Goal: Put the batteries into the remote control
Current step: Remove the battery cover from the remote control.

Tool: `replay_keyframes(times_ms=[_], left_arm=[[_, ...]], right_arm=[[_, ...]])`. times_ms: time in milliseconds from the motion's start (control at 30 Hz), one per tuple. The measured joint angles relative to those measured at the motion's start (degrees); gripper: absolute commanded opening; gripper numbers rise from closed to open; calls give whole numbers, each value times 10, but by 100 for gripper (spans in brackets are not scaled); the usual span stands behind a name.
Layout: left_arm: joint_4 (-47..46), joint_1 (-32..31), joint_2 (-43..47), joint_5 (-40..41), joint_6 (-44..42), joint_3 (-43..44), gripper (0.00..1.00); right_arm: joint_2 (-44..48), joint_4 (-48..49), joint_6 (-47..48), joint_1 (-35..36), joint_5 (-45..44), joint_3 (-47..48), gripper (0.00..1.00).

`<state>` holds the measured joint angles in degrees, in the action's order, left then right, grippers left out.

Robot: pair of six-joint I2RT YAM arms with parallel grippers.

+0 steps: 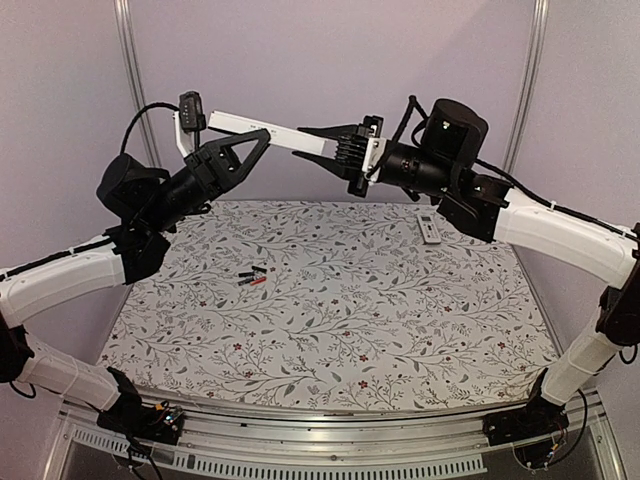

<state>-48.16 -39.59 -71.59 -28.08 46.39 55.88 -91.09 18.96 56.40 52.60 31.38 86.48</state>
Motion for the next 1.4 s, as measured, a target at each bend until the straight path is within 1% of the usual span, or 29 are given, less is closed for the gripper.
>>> replay_keyframes(times_ms=[67,100,167,233,267,300,400,433,467,500,533,600,767,833,867,1000,1133,1233,1400], left_arm=[[1,2,0,-1,2,-1,0],[2,3,0,-2,3,-2,0],[4,4,0,-4,4,-3,0],[5,5,0,-6,5,-3,0],[6,5,0,-10,3,-3,0],[8,7,1,-12,1,-5,0],[11,18,6,-12,0,-7,0],[10,20,7,-12,0,-9,0],[10,20,9,-11,1,-12,0],[9,21,9,-10,1,-13,0],[9,21,9,-10,1,-15,0],[9,21,9,-10,1,-15,0],[9,22,13,-11,-1,-15,0],[9,22,16,-11,-4,-15,0],[9,22,18,-11,-5,-15,0],[9,23,23,-11,-9,-15,0],[9,23,24,-12,-9,-15,0],[9,24,24,-12,-9,-15,0],[9,24,24,-12,-9,-17,0]], right_arm=[[1,0,0,0,-4,-3,0],[1,0,0,0,-6,-4,4],[3,-1,-1,2,-11,-9,31],[5,-2,-1,3,-14,-12,52],[6,-9,-5,3,-13,-14,58],[9,-16,-6,5,-12,-19,61],[10,-28,-4,6,-13,-29,67],[11,-31,-5,6,-14,-30,70],[13,-33,-6,6,-15,-32,76],[14,-36,-8,6,-17,-35,85],[20,-41,-11,7,-25,-42,99],[22,-42,-14,7,-31,-44,99],[34,-45,-13,6,-75,-54,99],[45,-49,-12,4,-89,-63,97],[50,-50,-10,3,-92,-66,94],[77,-64,1,-1,-104,-74,75],[95,-72,20,-2,-114,-74,60],[96,-79,28,-2,-115,-72,51],[92,-90,41,-2,-111,-63,43]])
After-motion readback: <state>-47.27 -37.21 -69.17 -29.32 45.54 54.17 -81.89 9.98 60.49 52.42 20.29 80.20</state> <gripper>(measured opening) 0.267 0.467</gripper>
